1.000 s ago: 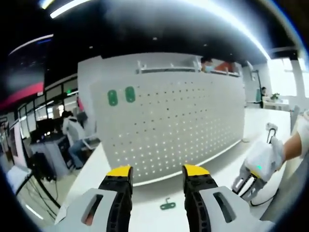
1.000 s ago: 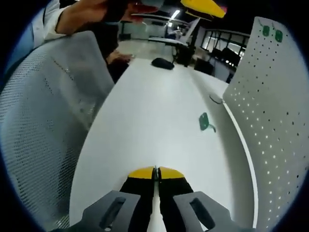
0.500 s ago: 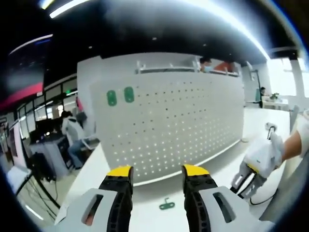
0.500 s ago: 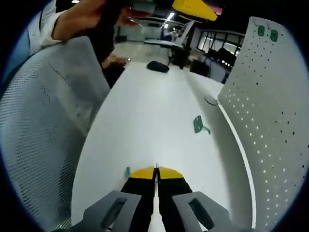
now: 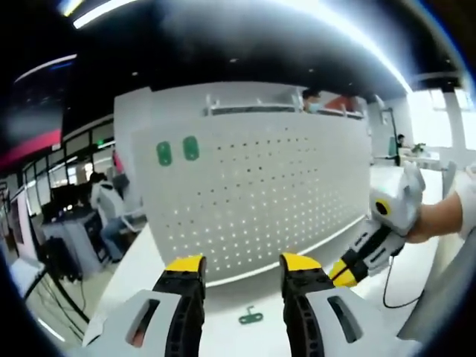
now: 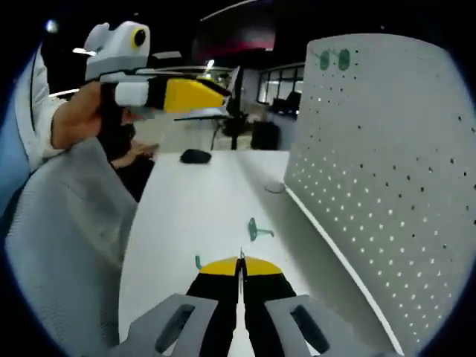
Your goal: Insert the hook assembly into the mounting plate slot until the hook locks in place.
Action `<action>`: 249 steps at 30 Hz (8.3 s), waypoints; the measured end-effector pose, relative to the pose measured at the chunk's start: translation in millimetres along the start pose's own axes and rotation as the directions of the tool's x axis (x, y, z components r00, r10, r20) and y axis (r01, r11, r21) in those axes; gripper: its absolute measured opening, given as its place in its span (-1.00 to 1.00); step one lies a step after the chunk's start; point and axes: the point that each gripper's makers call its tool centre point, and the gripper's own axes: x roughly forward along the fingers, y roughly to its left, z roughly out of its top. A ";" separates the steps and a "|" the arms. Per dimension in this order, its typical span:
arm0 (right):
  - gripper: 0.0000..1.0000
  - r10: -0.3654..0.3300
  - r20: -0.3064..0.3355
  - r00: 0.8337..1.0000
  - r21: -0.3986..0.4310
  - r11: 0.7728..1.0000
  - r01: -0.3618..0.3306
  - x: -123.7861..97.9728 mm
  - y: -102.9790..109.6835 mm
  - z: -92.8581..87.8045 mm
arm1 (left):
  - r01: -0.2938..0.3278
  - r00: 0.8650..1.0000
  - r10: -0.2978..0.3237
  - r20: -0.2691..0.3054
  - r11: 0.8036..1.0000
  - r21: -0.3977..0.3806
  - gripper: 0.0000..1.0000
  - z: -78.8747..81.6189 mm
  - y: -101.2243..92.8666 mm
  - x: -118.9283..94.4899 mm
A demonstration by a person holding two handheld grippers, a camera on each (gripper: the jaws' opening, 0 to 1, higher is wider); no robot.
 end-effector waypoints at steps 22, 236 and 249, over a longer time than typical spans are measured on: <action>-1.00 -0.132 0.318 0.939 0.122 0.988 0.098 -18.2 -33.0 110.6 | 0.068 0.997 -0.068 0.040 0.997 -0.020 -0.25 15.5 -25.1 3.9; 0.56 -0.365 0.328 0.871 0.331 0.908 0.256 -99.6 -58.7 98.8 | -0.187 0.947 0.158 0.279 0.979 0.081 -0.94 141.4 39.4 162.1; 0.55 -0.365 0.326 0.872 0.335 0.907 0.254 -99.7 -58.5 97.8 | -0.242 0.947 0.180 0.265 0.944 0.225 -0.93 140.1 35.7 163.7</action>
